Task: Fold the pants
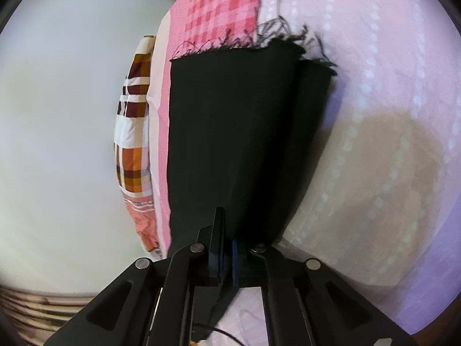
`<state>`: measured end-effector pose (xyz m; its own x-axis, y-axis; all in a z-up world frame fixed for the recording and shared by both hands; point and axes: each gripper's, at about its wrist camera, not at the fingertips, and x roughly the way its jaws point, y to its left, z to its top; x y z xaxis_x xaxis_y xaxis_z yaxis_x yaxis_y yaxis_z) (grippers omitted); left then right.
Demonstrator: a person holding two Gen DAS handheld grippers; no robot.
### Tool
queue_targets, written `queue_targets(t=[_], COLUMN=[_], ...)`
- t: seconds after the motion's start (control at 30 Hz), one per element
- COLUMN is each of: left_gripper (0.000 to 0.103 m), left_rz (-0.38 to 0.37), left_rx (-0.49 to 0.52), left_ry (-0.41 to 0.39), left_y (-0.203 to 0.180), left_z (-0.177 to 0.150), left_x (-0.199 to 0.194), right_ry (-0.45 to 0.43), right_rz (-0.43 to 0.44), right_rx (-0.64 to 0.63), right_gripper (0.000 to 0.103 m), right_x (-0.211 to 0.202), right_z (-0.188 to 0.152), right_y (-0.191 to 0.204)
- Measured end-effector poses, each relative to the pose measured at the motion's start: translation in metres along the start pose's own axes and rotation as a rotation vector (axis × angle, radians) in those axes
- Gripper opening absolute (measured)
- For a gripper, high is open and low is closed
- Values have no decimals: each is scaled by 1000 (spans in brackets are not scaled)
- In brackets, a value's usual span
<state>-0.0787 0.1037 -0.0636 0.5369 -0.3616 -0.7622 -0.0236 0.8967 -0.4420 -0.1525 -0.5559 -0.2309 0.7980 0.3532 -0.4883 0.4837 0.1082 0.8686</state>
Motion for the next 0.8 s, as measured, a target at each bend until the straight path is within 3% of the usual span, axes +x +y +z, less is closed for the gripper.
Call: queue_targets(t=[0.17,0.4,0.47,0.57,0.63,0.67,0.8], left_gripper=[90,87,84,68,36,30,22], left_rz=[36,4,11,-1,31,59,106], left_rx=[-145,-146,-157,-192,-179,-165,-123], left_ry=[-17,-28,5,36,39,32,-12], left_y=[57,71,77,86,86,85,76], left_z=[-8,0,7,12,15,16,23], left_x=[-16,-11,1,13,16,16,9], right_ry=[0,33,32,32,32,34,24], right_rz=[-27,27,31,25,23,21,-9], right_rx=[-37,23,29,22,21,17,-19], right_gripper=[2,3,3,3,3,3,4], right_x=[0,3,2,1,1,1,-2], right_z=[0,-1,-1,-2,-2,-2,-5], right_y=[5,-5,-6,-5,-4,-4,3])
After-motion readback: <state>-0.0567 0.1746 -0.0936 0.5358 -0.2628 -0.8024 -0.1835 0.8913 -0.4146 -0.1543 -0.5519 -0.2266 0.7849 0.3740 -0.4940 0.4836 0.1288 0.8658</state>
